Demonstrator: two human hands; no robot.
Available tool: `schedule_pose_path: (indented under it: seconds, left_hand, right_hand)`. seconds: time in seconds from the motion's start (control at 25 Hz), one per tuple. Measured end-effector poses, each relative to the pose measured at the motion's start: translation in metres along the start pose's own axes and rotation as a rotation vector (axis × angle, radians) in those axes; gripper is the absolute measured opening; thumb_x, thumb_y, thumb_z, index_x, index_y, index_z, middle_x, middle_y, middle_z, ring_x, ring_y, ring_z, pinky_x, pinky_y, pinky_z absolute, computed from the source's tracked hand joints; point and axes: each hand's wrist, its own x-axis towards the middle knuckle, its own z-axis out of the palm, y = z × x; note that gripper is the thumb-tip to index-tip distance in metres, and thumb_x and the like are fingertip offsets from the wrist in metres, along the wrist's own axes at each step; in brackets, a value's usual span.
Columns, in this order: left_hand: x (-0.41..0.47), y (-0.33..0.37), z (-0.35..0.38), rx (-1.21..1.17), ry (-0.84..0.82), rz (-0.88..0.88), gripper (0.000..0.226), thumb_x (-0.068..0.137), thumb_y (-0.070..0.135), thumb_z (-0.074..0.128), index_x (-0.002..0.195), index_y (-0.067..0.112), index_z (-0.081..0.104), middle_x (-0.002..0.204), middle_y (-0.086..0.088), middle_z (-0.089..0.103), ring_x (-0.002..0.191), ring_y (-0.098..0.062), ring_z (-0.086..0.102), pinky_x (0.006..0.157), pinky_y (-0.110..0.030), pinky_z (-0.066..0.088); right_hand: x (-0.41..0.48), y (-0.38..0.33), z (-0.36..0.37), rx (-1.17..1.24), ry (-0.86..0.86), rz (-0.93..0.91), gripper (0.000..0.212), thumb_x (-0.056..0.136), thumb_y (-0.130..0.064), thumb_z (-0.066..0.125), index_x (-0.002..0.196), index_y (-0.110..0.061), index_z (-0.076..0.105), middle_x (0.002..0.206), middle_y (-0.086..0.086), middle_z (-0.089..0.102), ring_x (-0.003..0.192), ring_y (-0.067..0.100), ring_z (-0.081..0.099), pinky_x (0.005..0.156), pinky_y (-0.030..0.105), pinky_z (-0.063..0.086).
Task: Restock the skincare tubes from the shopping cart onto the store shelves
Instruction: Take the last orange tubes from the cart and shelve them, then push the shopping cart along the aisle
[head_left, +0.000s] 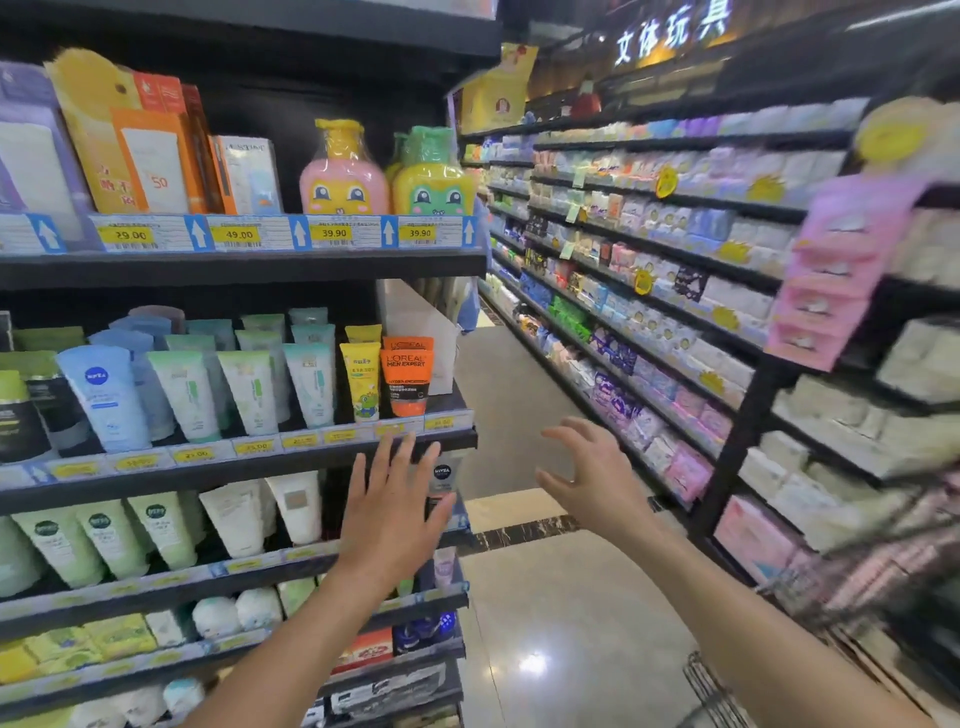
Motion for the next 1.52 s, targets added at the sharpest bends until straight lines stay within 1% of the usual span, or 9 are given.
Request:
schedule_pose_path:
  seconds: [0.16, 0.32, 0.4, 0.68, 0.8, 0.96, 1.08, 1.28, 1.52]
  left_hand:
    - [-0.015, 0.075, 0.004, -0.051, -0.036, 0.165, 0.074, 0.099, 0.068, 0.017, 0.162, 0.028, 0.022, 0.172, -0.008, 0.016, 0.160, -0.032, 0.003, 0.125, -0.060, 0.017]
    - [-0.023, 0.149, 0.007, -0.124, -0.090, 0.316, 0.070, 0.097, 0.063, 0.029, 0.152, 0.024, 0.047, 0.165, -0.010, 0.034, 0.156, -0.034, 0.024, 0.119, -0.062, 0.030]
    - [-0.027, 0.194, 0.011, -0.145, -0.107, 0.414, 0.068, 0.096, 0.062, 0.033, 0.148, 0.022, 0.053, 0.162, -0.010, 0.040, 0.153, -0.036, 0.031, 0.117, -0.063, 0.033]
    - [-0.058, 0.364, 0.019, -0.228, -0.151, 0.709, 0.069, 0.097, 0.062, 0.032, 0.151, 0.021, 0.048, 0.162, -0.011, 0.040, 0.152, -0.035, 0.033, 0.116, -0.061, 0.035]
    - [-0.081, 0.440, 0.017, -0.299, -0.167, 0.802, 0.068, 0.098, 0.061, 0.032, 0.152, 0.022, 0.047, 0.162, -0.010, 0.041, 0.152, -0.033, 0.033, 0.115, -0.062, 0.037]
    - [-0.118, 0.536, 0.022, -0.315, -0.211, 0.887, 0.068, 0.100, 0.064, 0.031, 0.154, 0.026, 0.044, 0.162, -0.007, 0.041, 0.153, -0.029, 0.032, 0.118, -0.060, 0.036]
    - [-0.153, 0.597, 0.031, -0.285, -0.285, 0.954, 0.065, 0.099, 0.064, 0.036, 0.151, 0.026, 0.048, 0.158, -0.005, 0.047, 0.149, -0.029, 0.041, 0.114, -0.057, 0.038]
    - [-0.203, 0.667, 0.051, -0.236, -0.418, 1.042, 0.064, 0.092, 0.063, 0.046, 0.142, 0.025, 0.059, 0.148, -0.005, 0.058, 0.139, -0.029, 0.054, 0.106, -0.056, 0.047]
    - [-0.215, 0.734, 0.092, -0.180, -0.507, 1.106, 0.066, 0.097, 0.063, 0.034, 0.149, 0.026, 0.050, 0.156, -0.007, 0.050, 0.145, -0.031, 0.046, 0.111, -0.059, 0.044]
  right_hand:
    - [-0.064, 0.045, -0.042, -0.131, 0.063, 0.121, 0.058, 0.090, -0.048, 0.069, 0.143, -0.033, 0.052, 0.154, -0.003, 0.043, 0.143, 0.019, 0.035, 0.116, 0.045, 0.036]
    - [-0.125, 0.085, -0.083, -0.202, 0.117, 0.272, 0.060, 0.090, -0.050, 0.068, 0.145, -0.033, 0.051, 0.154, -0.004, 0.042, 0.143, 0.018, 0.035, 0.117, 0.042, 0.034]
    - [-0.161, 0.110, -0.107, -0.246, 0.139, 0.359, 0.061, 0.090, -0.051, 0.066, 0.146, -0.033, 0.050, 0.154, -0.004, 0.042, 0.143, 0.017, 0.036, 0.118, 0.040, 0.031]
    - [-0.286, 0.201, -0.185, -0.358, 0.206, 0.653, 0.063, 0.090, -0.056, 0.064, 0.146, -0.033, 0.048, 0.154, -0.005, 0.043, 0.143, 0.017, 0.037, 0.120, 0.041, 0.034]
    - [-0.342, 0.243, -0.218, -0.355, 0.224, 0.748, 0.063, 0.092, -0.050, 0.065, 0.149, -0.030, 0.046, 0.156, -0.003, 0.041, 0.145, 0.017, 0.035, 0.121, 0.042, 0.032]
    - [-0.413, 0.294, -0.241, -0.373, 0.230, 0.807, 0.061, 0.094, -0.050, 0.061, 0.149, -0.030, 0.046, 0.156, -0.004, 0.041, 0.145, 0.016, 0.034, 0.121, 0.041, 0.031]
    - [-0.460, 0.328, -0.244, -0.349, 0.196, 0.854, 0.060, 0.093, -0.049, 0.059, 0.149, -0.032, 0.045, 0.157, -0.004, 0.040, 0.146, 0.018, 0.033, 0.121, 0.042, 0.029]
    - [-0.525, 0.379, -0.244, -0.285, 0.132, 0.964, 0.061, 0.092, -0.048, 0.059, 0.148, -0.032, 0.045, 0.157, -0.001, 0.039, 0.146, 0.021, 0.033, 0.118, 0.040, 0.031]
    - [-0.556, 0.441, -0.239, -0.229, 0.067, 1.062, 0.064, 0.090, -0.050, 0.059, 0.150, -0.032, 0.042, 0.158, -0.001, 0.037, 0.146, 0.022, 0.033, 0.119, 0.041, 0.030]
